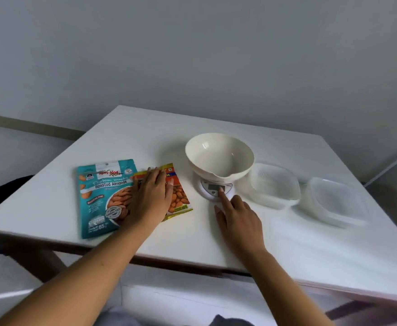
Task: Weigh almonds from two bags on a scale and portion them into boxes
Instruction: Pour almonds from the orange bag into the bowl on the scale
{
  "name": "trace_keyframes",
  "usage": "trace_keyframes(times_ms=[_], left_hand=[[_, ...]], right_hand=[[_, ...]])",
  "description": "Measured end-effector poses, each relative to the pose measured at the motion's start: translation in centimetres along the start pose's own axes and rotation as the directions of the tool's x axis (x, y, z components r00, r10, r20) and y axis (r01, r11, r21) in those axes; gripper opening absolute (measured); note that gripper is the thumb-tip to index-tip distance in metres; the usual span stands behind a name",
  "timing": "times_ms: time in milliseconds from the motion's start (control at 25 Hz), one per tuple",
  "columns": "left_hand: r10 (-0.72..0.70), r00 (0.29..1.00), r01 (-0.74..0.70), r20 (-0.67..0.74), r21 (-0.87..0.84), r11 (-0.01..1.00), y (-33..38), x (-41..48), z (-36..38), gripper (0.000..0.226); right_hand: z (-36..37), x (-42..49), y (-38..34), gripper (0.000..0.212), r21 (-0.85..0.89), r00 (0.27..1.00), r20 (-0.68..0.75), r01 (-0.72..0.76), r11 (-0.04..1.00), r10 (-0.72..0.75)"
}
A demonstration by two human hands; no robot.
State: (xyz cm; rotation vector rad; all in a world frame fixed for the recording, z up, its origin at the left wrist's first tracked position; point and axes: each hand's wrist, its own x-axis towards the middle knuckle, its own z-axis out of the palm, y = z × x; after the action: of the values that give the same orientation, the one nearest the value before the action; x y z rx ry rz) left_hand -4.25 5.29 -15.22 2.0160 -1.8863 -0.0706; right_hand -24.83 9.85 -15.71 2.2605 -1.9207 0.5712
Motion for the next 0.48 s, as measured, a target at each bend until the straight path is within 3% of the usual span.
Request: trace_keyframes(times_ms=[120,320,480], left_hand=[[-0.008,1.000,0.009,0.022,-0.022,1.000,-0.6,-1.7,1.6,0.048],[0.081,0.996,-0.080,-0.032,0.040,0.996,-1.1,-4.3,0.7,0.069],[0.127,0.990,-0.126,-0.062,0.029,0.992,-1.0,-4.1,0.9,0.063]], right_hand=[[2.1,-0.5,0.4,0.048,0.001,0.998,0.064,0.026,1.000,-0.026],[0.7,0.0,0.1,0.045,0.021,1.000,-0.003,0.031,0.999,-0.031],[1.0,0.3,0.3,0.048,0.070,1.000,0.002,0.005,0.998,-0.005]])
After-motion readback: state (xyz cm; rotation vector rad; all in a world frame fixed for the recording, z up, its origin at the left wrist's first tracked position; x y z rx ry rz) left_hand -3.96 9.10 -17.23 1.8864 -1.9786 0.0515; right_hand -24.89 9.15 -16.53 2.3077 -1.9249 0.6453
